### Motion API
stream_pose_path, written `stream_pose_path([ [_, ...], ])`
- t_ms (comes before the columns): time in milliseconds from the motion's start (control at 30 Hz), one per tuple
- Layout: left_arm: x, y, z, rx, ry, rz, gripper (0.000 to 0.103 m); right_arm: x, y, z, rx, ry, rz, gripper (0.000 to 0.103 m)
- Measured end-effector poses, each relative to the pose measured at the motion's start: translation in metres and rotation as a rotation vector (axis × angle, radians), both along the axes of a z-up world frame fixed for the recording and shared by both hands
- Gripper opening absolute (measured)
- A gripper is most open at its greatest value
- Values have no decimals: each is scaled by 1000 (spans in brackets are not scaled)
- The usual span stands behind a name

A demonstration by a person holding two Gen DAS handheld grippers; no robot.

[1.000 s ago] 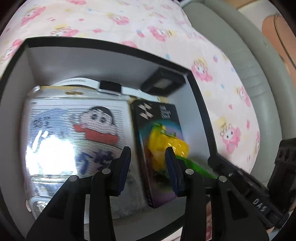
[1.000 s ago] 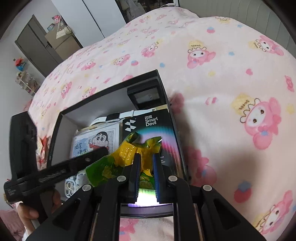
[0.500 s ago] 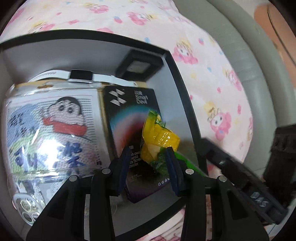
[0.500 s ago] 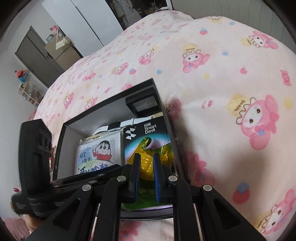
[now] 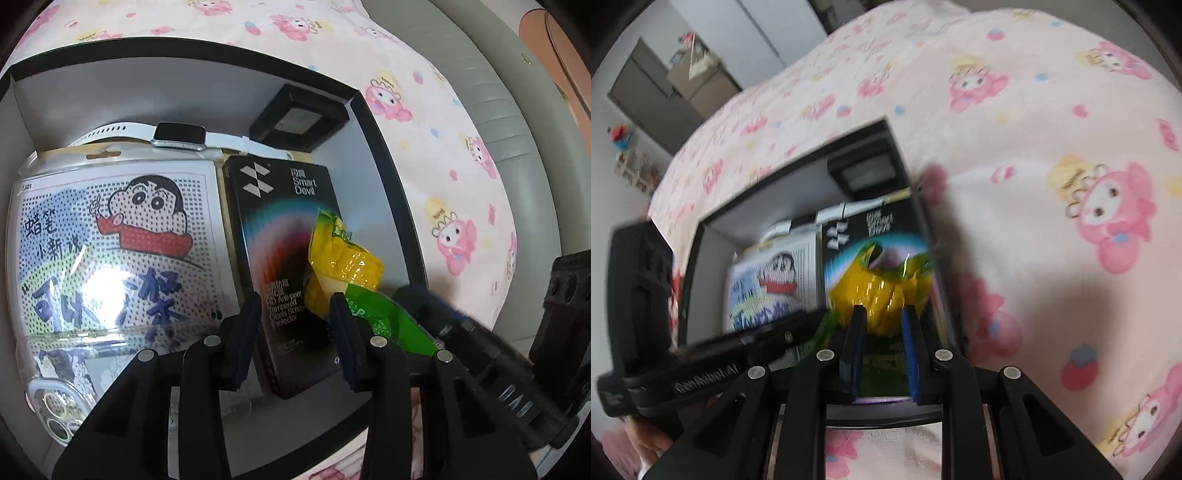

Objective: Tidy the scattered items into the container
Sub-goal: 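Lower the packet beside the Smart Devil box and open the right gripper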

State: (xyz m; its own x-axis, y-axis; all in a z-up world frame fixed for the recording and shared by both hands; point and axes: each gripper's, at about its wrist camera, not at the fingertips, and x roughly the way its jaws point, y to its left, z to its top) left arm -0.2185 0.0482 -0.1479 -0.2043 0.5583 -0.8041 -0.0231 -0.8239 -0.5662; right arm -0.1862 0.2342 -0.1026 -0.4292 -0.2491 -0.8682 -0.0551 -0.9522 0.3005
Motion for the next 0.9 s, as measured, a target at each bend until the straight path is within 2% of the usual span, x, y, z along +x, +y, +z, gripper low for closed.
stream_pose_path([
  [100,4,-6,2,18,0,21,38,-2,0,-1,-3,-11,0,16],
  [267,5,-16,14,26,42,81,38,-4,-13,-7,-27,-44,73,16],
  [367,0,-19,21,41,74,125,38,-2,-9,-4,-24,-24,45,16],
  [533,-22,-6,6,29,30,100,39,-3,4,-2,-54,-13,-5,16],
  [900,-5,6,3,30,-17,30,39,-7,7,-2,-75,-13,-4,16],
])
